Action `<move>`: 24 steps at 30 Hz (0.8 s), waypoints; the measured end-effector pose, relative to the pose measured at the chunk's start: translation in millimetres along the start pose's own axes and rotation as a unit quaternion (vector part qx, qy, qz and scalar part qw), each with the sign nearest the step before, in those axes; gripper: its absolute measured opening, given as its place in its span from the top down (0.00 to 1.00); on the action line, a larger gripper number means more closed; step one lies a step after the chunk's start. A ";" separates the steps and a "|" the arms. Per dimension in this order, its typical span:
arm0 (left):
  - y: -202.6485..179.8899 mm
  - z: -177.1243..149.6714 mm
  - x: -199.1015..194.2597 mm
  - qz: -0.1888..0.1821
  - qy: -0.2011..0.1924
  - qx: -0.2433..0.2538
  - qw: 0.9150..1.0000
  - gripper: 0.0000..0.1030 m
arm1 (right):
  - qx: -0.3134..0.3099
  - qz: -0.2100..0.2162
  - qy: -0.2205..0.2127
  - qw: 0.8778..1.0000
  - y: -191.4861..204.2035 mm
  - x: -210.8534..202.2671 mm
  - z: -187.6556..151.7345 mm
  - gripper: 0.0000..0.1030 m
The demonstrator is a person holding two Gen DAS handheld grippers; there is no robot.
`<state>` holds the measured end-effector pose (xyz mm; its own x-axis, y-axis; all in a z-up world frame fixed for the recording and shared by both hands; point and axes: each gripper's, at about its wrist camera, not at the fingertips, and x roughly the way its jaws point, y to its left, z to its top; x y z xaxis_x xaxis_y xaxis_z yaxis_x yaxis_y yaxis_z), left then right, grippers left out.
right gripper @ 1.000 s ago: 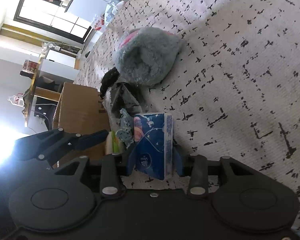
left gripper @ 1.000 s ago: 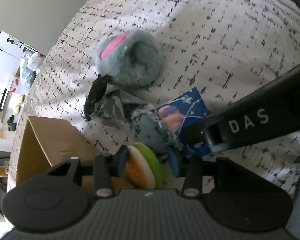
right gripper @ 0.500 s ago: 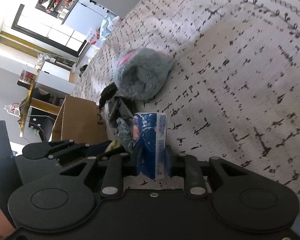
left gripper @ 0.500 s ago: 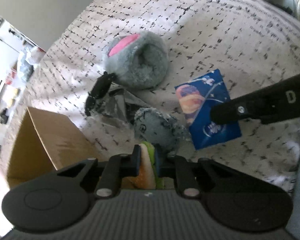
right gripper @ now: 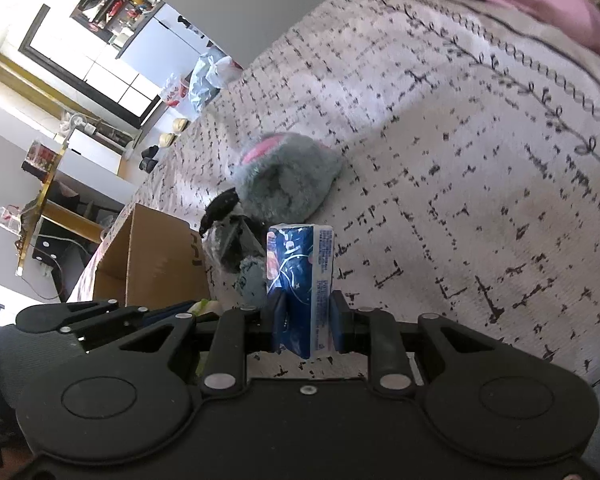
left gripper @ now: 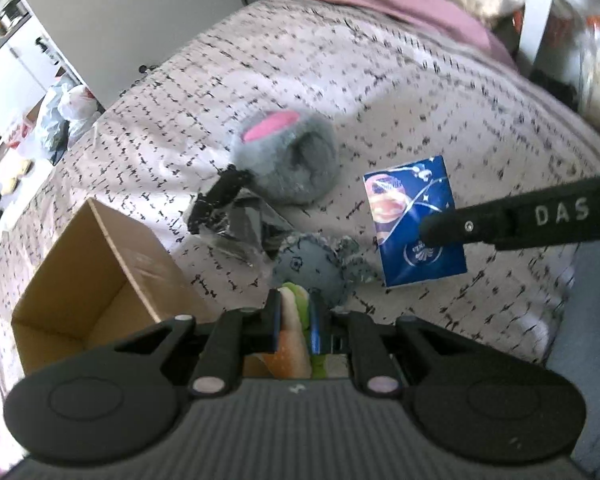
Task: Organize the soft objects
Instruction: 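Carry the ball in the left tool while the right tool carries the tissue pack over the box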
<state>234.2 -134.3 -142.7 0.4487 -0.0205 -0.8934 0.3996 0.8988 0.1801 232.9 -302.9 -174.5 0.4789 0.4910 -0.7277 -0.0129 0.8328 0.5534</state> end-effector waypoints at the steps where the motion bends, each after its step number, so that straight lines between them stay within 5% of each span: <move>1: 1.3 -0.5 -3.8 -0.001 -0.005 -0.004 1.000 0.87 | -0.004 -0.002 -0.002 1.000 2.9 -1.1 0.0 0.78; 24: 60.2 -27.8 -60.7 -0.062 -0.084 -0.119 0.987 0.87 | -0.139 -0.046 -0.063 0.987 95.2 -29.9 6.6 0.78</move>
<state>208.7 -66.7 -89.1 0.5421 -0.1918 -0.8181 0.2702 0.9617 -0.0464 223.1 -239.9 -97.4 0.5942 0.3888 -0.7041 -0.1959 0.9190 0.3422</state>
